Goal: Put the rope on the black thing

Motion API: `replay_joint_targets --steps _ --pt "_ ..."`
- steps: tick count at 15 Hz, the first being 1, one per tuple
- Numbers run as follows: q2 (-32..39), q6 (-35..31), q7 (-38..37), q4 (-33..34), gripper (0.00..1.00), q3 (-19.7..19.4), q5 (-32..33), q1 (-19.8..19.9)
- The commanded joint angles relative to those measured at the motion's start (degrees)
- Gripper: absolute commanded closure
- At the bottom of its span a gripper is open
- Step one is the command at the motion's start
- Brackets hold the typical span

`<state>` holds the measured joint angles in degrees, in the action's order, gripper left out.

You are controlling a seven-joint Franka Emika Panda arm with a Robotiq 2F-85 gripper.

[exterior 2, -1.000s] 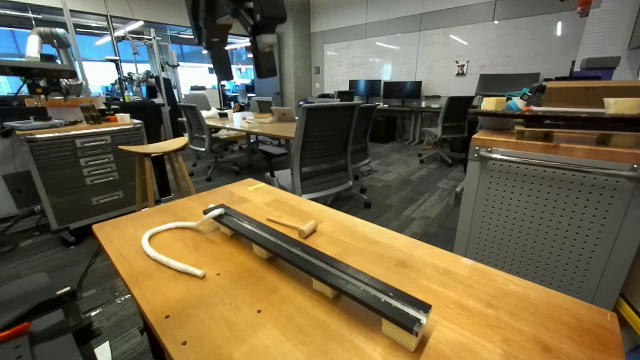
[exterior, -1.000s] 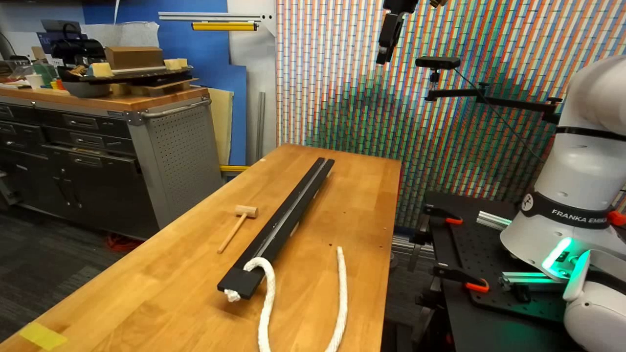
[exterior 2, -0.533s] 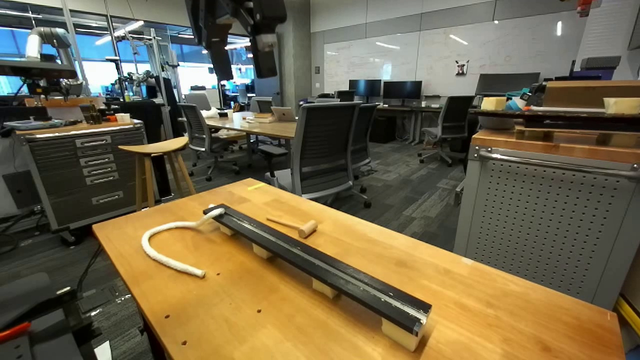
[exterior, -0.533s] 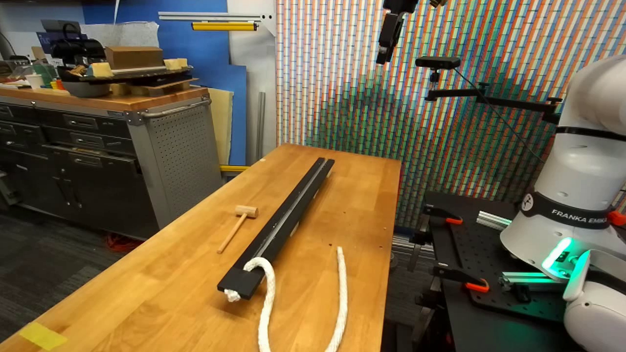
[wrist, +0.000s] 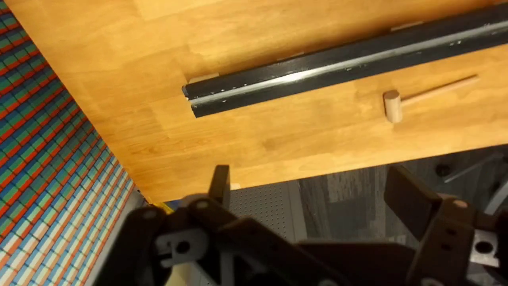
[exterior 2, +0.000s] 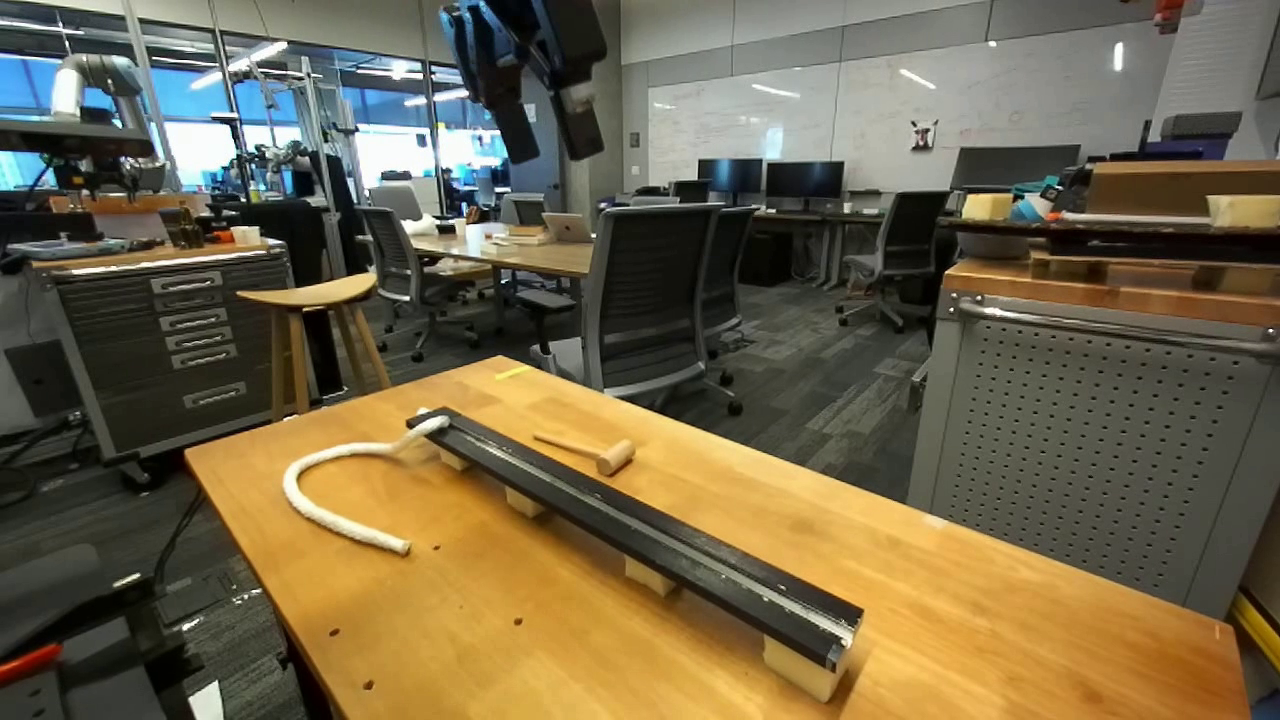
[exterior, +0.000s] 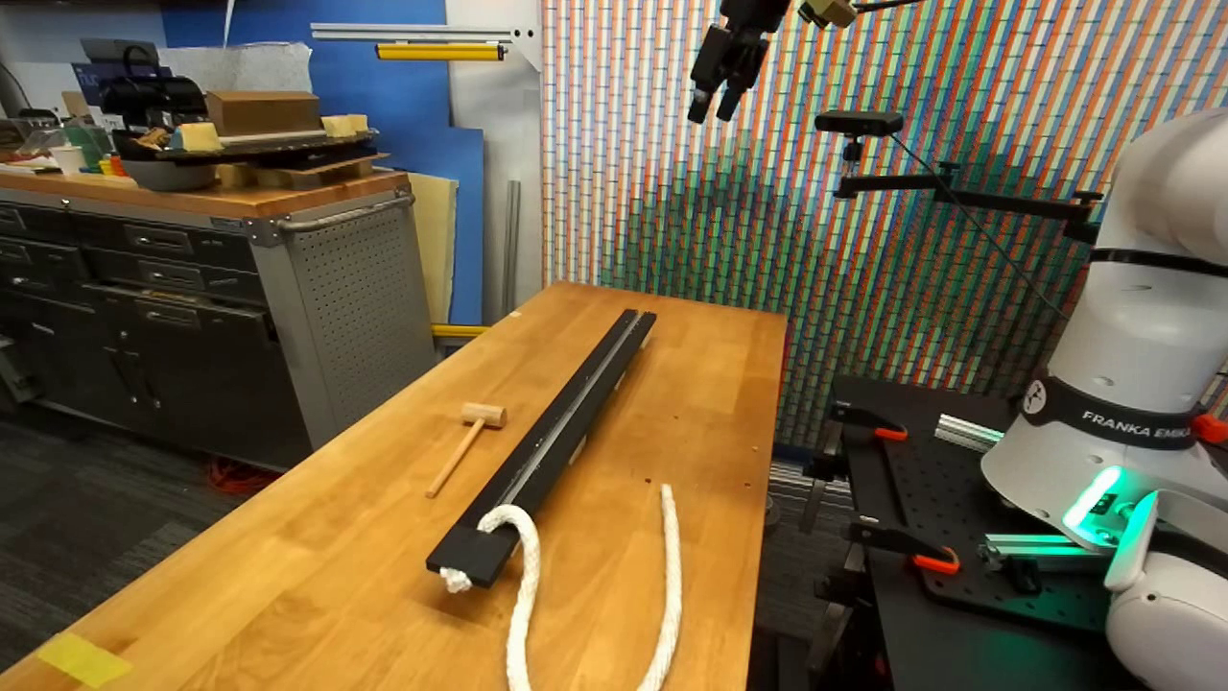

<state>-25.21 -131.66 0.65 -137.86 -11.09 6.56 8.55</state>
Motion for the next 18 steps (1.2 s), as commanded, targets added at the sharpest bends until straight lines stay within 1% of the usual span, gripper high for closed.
replay_joint_targets --steps 1,3,4,6,9,11,12,15,17,18 --pt "4.0 -7.7 -10.5 -0.1 0.0 4.9 2.8 3.0" --pt "6.2 -9.1 -17.5 0.1 0.0 8.0 6.6 4.5" --pt "7.0 -8.0 -20.3 0.4 0.0 9.3 8.5 5.0" --pt "8.6 -3.4 -24.6 1.9 0.0 11.2 10.3 4.7" --pt "10.8 5.3 -26.3 4.8 0.0 12.2 6.7 2.0" --pt "12.5 10.3 -29.5 6.9 0.0 12.8 4.6 0.9" --pt "13.1 11.1 -31.9 7.5 0.0 13.1 4.1 0.6" --pt "14.5 10.6 -37.7 7.8 0.0 13.5 3.7 -0.5" --pt "13.7 10.2 -34.7 7.1 0.0 13.2 3.0 -2.0" --pt "12.6 9.6 -33.5 6.7 0.0 13.2 4.1 -2.4"
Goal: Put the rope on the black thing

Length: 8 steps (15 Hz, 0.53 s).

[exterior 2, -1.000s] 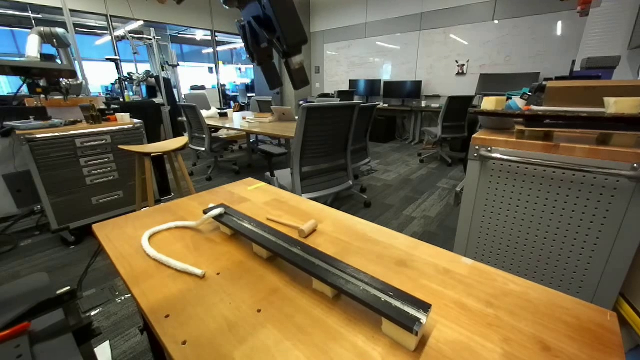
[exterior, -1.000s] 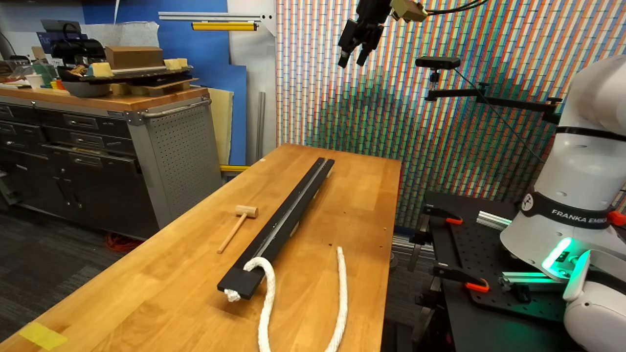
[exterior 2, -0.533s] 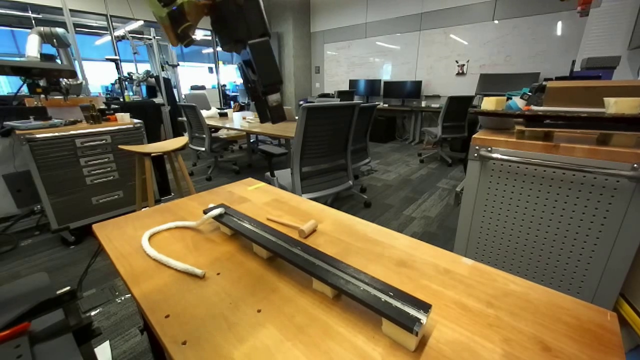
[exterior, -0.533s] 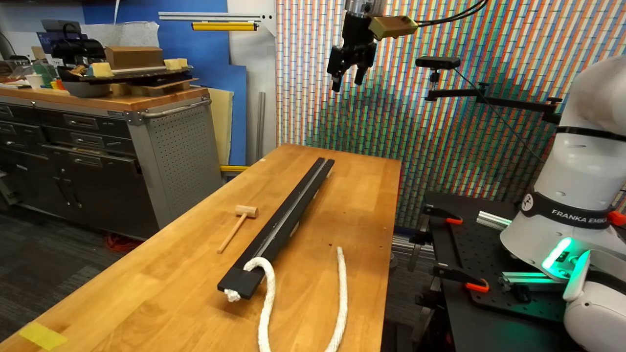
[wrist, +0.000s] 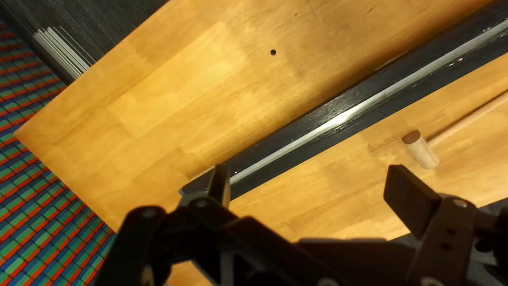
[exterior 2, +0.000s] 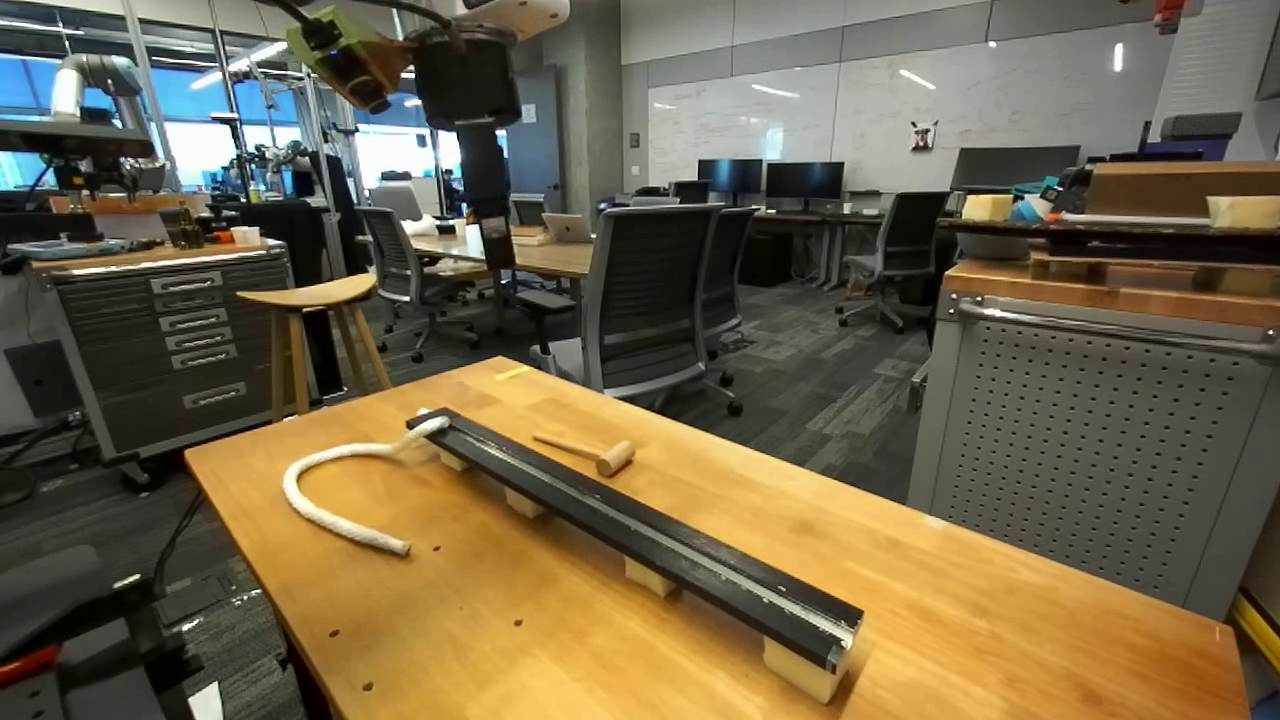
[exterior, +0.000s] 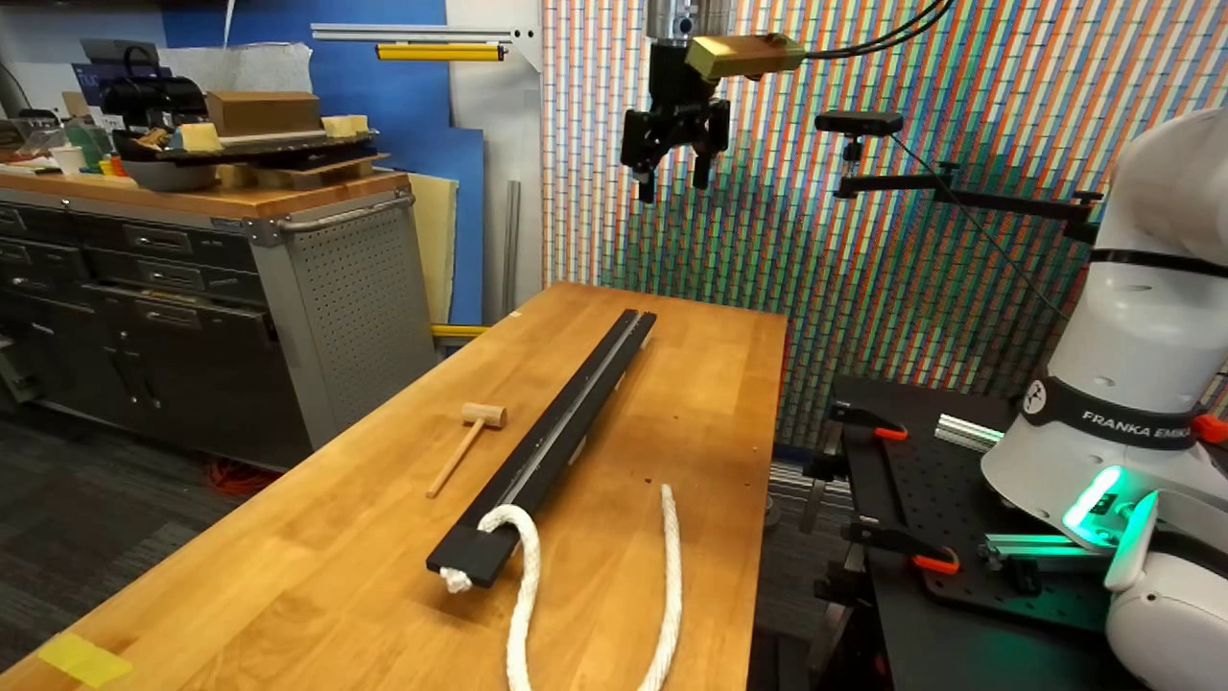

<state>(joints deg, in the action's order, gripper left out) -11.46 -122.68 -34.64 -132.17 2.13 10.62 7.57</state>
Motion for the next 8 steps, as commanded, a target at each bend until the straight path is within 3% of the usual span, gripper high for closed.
replay_joint_targets --steps 1,2,8 --pt "-2.6 -0.2 3.8 0.5 0.0 -0.1 1.7 -1.8" --pt "-0.3 -0.1 1.1 0.2 0.0 -0.4 0.5 -1.5" --pt "-0.8 -1.6 2.8 0.9 0.0 -0.6 -0.1 -1.7"
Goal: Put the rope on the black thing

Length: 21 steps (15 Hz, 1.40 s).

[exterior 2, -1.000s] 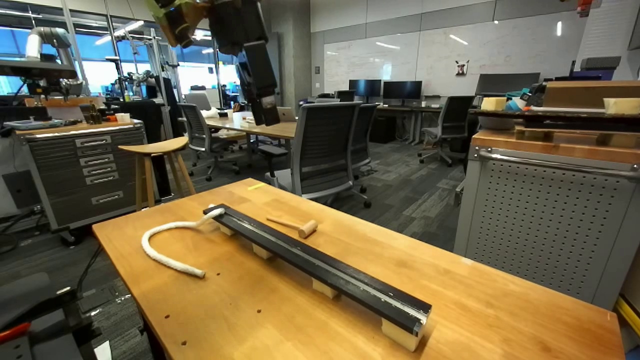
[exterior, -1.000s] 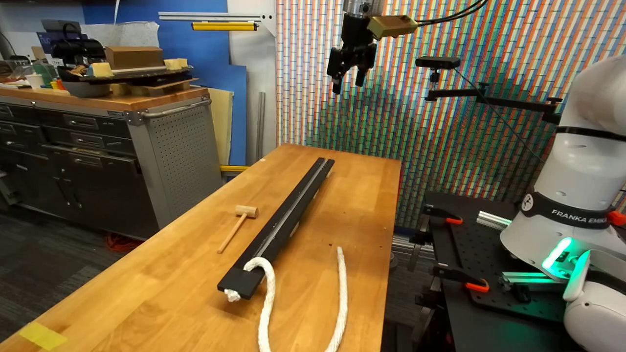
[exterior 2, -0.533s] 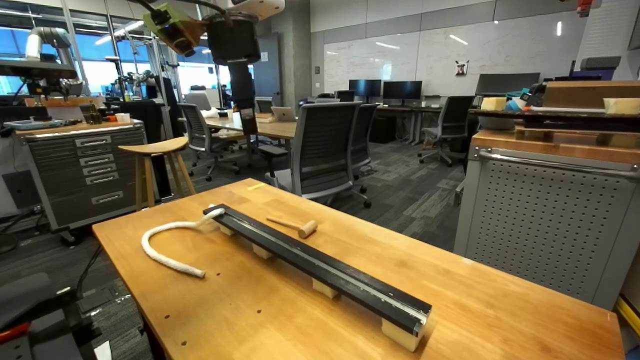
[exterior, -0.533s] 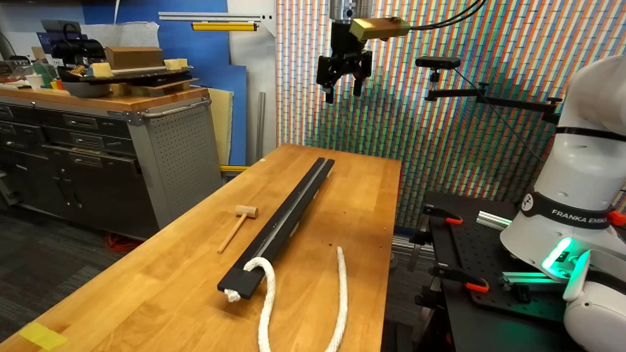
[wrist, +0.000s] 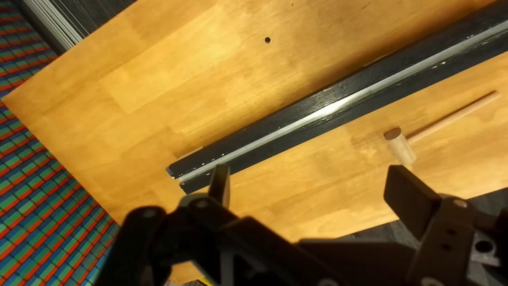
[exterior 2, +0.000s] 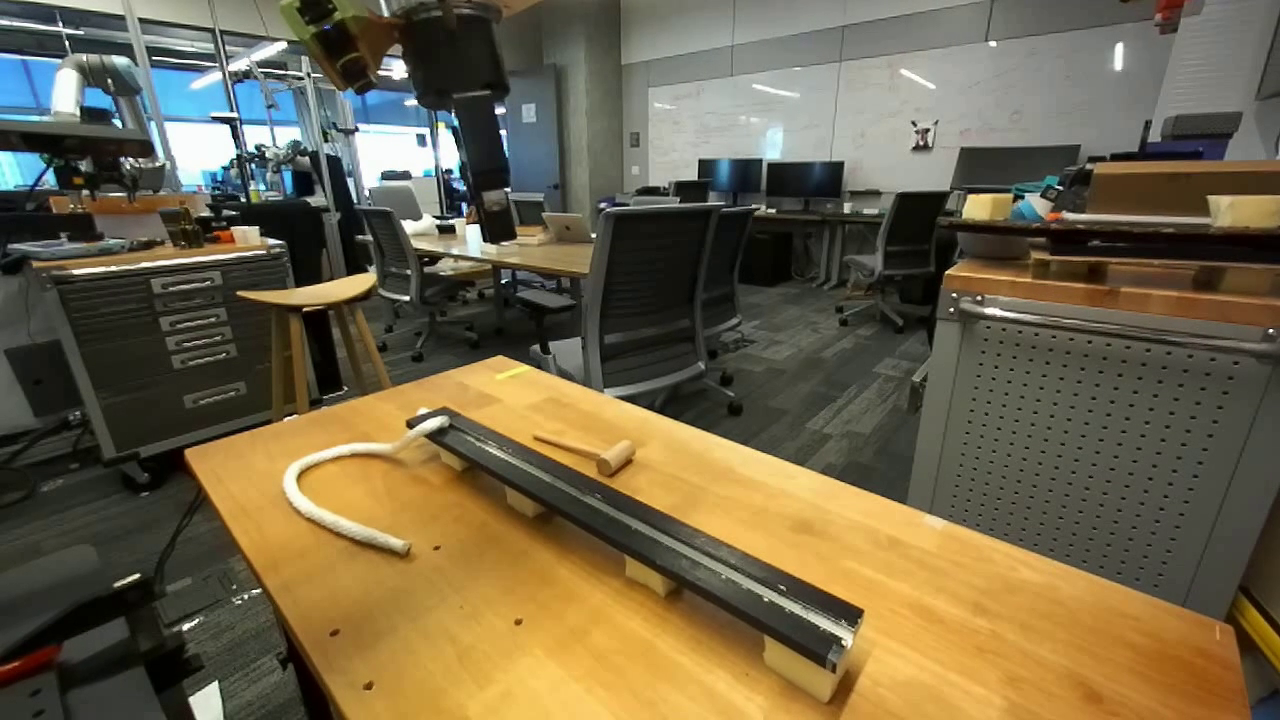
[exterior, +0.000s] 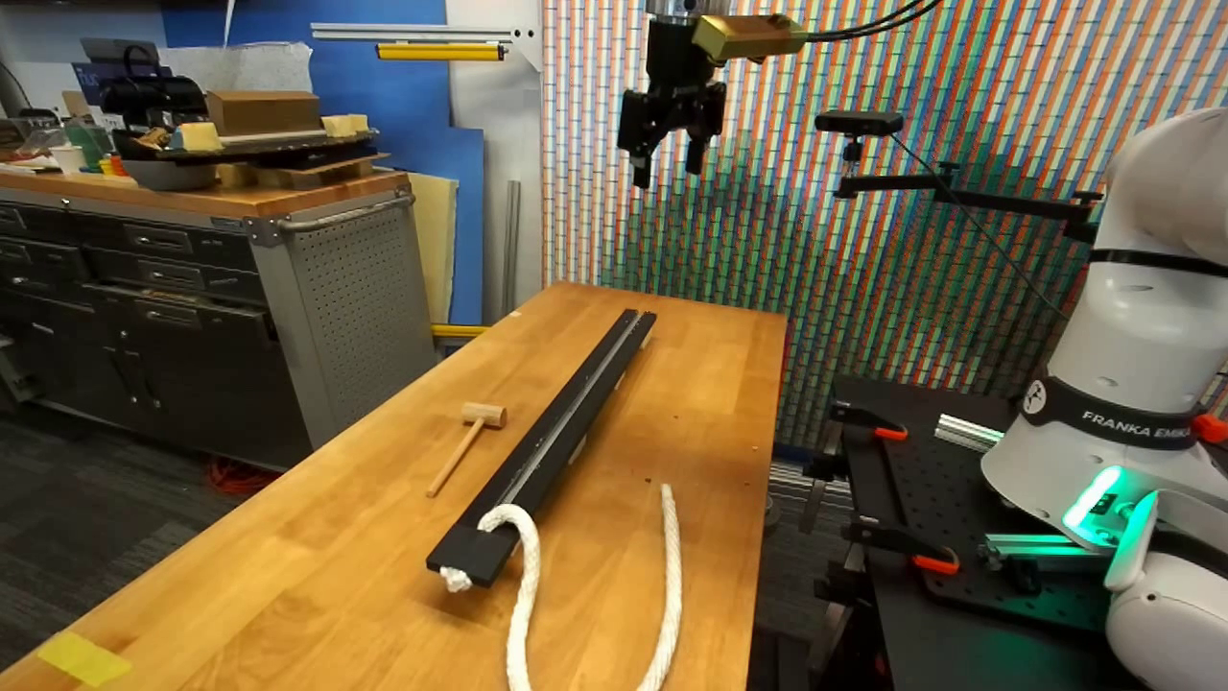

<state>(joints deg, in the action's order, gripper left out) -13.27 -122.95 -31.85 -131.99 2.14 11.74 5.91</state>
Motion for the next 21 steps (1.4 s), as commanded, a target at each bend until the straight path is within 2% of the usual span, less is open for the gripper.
replay_joint_targets --steps 1,5,11,13,17,21 --pt "2.3 -1.0 1.2 1.4 0.0 -1.2 -3.5 -0.3" --pt "5.3 -1.3 0.3 0.5 0.0 -1.3 -12.1 -1.2" --pt "10.4 -8.9 -5.4 -4.7 0.0 -0.2 -18.8 -3.4" --pt "12.6 -12.5 -4.8 -6.8 0.0 -0.4 -21.5 -4.3" --pt "18.4 -23.5 0.0 -10.0 0.0 -0.3 -33.3 -5.6" --pt "26.0 -30.0 4.3 -9.4 0.0 1.2 -44.4 -6.2"
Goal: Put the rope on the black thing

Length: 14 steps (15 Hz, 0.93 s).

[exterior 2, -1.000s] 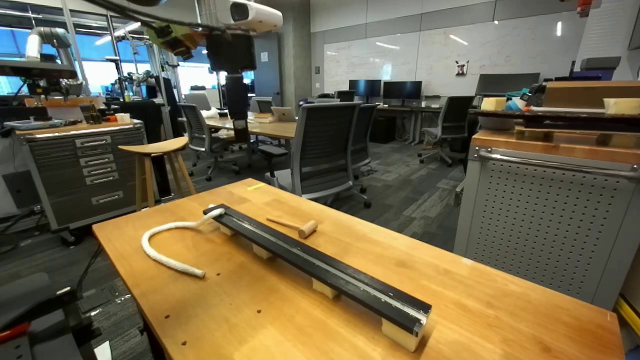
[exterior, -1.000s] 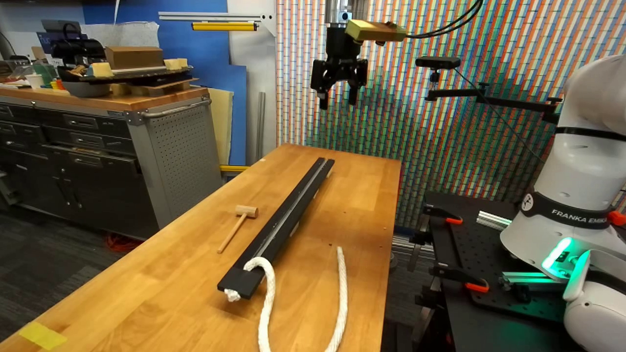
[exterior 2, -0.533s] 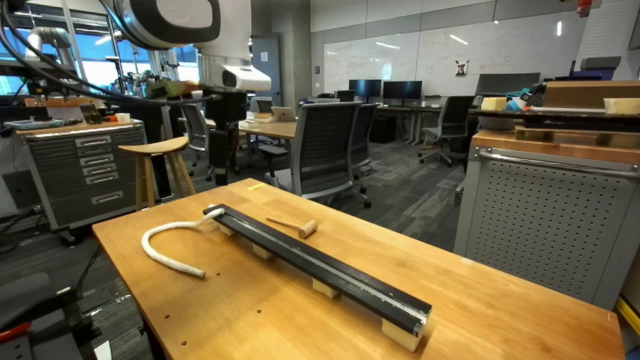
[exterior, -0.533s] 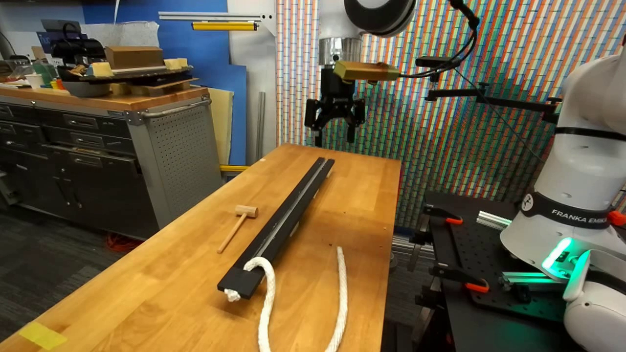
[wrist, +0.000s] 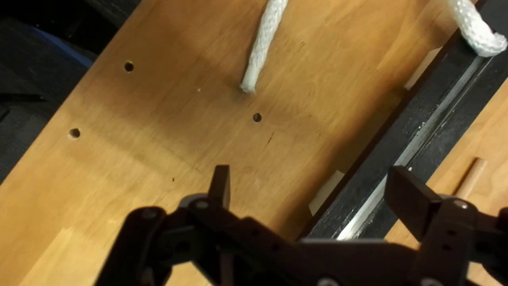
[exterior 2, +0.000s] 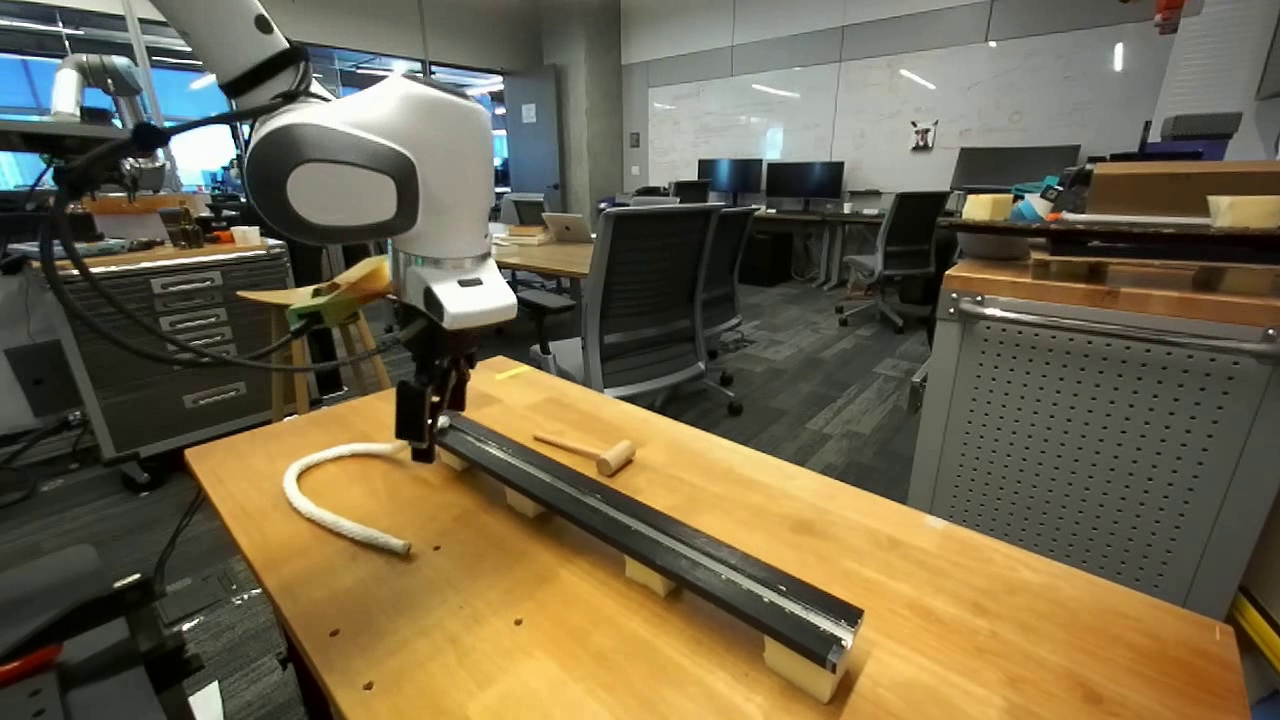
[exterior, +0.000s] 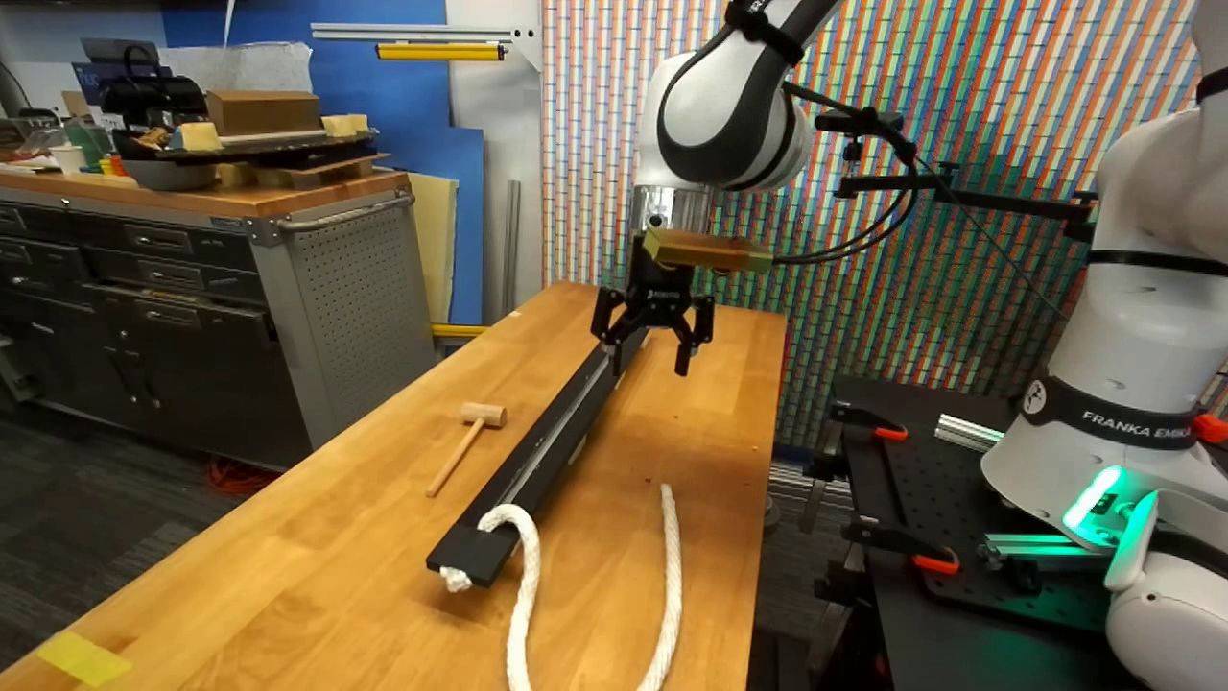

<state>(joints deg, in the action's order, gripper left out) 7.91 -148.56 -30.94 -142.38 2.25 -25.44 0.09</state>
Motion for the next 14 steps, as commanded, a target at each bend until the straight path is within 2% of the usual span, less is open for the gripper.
replay_joint_targets --steps 1,6,14 --pt "6.4 -5.6 4.2 1.1 0.0 1.7 -9.8 -0.3" --pt "13.9 -11.3 5.3 0.9 0.0 3.8 -17.6 -0.8" --pt "18.2 -12.0 5.5 1.3 0.0 6.9 -25.3 -3.2"
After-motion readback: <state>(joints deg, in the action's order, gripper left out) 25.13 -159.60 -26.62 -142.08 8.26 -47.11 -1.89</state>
